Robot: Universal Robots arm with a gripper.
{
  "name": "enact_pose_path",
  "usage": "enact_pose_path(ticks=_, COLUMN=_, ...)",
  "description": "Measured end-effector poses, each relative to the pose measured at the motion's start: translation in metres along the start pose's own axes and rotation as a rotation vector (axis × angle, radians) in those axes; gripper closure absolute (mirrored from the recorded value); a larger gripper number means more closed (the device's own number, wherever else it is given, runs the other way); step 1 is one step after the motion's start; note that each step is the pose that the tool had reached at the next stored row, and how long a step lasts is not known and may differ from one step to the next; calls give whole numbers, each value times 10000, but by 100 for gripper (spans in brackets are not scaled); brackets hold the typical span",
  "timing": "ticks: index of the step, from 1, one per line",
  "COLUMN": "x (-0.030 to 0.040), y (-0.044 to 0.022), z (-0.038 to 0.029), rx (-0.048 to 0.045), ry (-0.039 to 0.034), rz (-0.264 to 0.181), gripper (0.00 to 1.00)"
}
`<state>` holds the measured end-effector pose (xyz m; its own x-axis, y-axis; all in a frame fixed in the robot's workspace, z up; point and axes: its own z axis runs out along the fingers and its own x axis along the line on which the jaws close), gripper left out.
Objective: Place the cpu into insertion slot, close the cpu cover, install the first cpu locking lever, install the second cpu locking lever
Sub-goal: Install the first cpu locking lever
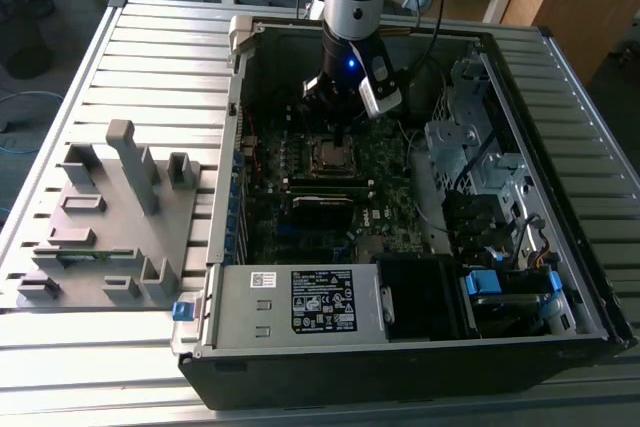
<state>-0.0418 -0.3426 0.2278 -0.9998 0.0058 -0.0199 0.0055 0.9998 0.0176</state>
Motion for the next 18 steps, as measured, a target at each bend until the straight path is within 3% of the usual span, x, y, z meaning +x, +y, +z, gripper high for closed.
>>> enact_pose_path(ticks=9, x=-2, y=1, z=-85, rx=1, ry=0, rz=0, gripper=90)
enact_pose_path(ticks=18, x=13, y=1, z=-89, rx=1, ry=1, rz=0, gripper=90)
